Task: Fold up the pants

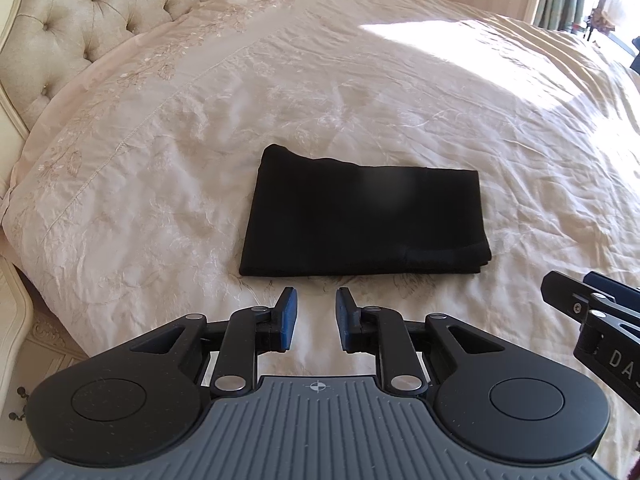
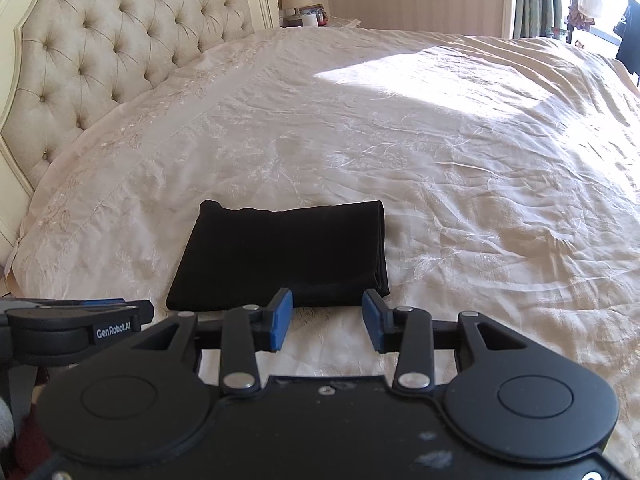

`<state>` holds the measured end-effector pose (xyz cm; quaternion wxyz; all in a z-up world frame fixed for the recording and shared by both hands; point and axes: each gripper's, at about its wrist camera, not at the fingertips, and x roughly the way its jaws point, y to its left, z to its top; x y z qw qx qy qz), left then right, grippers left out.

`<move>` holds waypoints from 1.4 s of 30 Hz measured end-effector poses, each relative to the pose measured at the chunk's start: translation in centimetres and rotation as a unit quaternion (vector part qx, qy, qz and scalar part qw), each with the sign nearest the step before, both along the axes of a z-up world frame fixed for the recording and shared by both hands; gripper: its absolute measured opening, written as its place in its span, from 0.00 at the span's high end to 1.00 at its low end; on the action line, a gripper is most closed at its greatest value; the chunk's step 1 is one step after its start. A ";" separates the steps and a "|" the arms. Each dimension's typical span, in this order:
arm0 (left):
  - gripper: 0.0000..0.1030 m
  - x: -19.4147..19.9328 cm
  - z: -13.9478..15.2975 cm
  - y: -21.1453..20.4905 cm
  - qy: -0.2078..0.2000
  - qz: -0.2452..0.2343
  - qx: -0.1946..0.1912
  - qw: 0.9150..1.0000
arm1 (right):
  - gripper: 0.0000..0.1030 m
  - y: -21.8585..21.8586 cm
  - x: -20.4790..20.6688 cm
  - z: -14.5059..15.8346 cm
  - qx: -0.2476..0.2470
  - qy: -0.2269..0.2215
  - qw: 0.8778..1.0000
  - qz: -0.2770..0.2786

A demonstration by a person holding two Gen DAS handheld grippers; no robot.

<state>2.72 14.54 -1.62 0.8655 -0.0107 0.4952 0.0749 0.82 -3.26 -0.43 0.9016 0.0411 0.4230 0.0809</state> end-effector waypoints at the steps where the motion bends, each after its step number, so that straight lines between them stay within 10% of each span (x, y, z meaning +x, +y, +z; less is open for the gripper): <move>1: 0.80 -0.1 0.0 0.0 0.000 -0.001 0.001 1.000 | 0.59 0.0 -0.1 0.0 -0.001 -0.001 1.000 -0.001; 42: 0.79 -0.6 -0.4 -1.8 0.015 -0.013 0.023 1.000 | 0.55 -0.7 0.1 -0.9 -0.052 0.041 0.997 -0.032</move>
